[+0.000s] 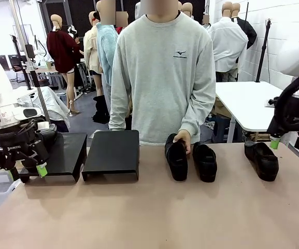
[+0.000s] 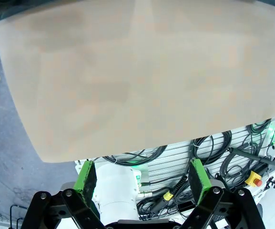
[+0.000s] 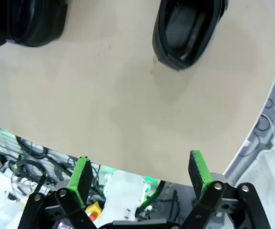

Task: Organize the shoes by placing them on the stand.
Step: Pick up one Shoe and place it in the middle of the table.

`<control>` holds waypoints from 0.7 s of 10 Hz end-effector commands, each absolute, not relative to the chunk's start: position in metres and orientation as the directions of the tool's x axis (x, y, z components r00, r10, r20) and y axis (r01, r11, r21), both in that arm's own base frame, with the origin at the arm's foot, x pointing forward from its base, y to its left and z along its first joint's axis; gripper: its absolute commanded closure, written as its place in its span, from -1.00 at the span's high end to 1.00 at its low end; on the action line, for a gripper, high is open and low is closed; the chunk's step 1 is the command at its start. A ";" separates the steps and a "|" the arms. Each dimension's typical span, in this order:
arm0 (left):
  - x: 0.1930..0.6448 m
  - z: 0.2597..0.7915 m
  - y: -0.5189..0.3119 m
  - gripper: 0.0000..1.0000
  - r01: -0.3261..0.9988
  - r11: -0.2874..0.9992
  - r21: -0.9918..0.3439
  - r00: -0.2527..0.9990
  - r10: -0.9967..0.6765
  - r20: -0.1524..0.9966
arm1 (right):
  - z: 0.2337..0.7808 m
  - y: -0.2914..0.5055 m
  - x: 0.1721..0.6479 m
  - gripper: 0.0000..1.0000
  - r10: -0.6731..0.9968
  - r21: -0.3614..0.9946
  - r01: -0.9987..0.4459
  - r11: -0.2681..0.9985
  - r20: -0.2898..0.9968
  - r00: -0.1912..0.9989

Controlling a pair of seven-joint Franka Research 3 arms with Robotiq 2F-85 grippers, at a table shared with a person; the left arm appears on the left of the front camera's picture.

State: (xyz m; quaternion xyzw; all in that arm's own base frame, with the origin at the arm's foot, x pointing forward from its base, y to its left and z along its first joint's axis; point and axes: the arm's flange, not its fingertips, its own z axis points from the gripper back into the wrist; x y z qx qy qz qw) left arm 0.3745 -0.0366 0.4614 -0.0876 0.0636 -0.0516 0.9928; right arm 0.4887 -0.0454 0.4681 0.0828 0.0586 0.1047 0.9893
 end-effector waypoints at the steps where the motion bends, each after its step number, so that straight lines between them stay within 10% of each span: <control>1: 0.374 0.460 -0.035 1.00 0.093 0.979 -0.180 0.988 -0.114 -0.109 | 0.475 -0.030 0.504 1.00 0.067 0.179 -0.030 0.983 -0.205 0.976; 7: 0.374 0.460 -0.035 1.00 0.093 0.979 -0.180 0.988 -0.114 -0.109 | 0.456 -0.013 0.520 1.00 0.237 0.175 -0.229 0.958 -0.026 0.971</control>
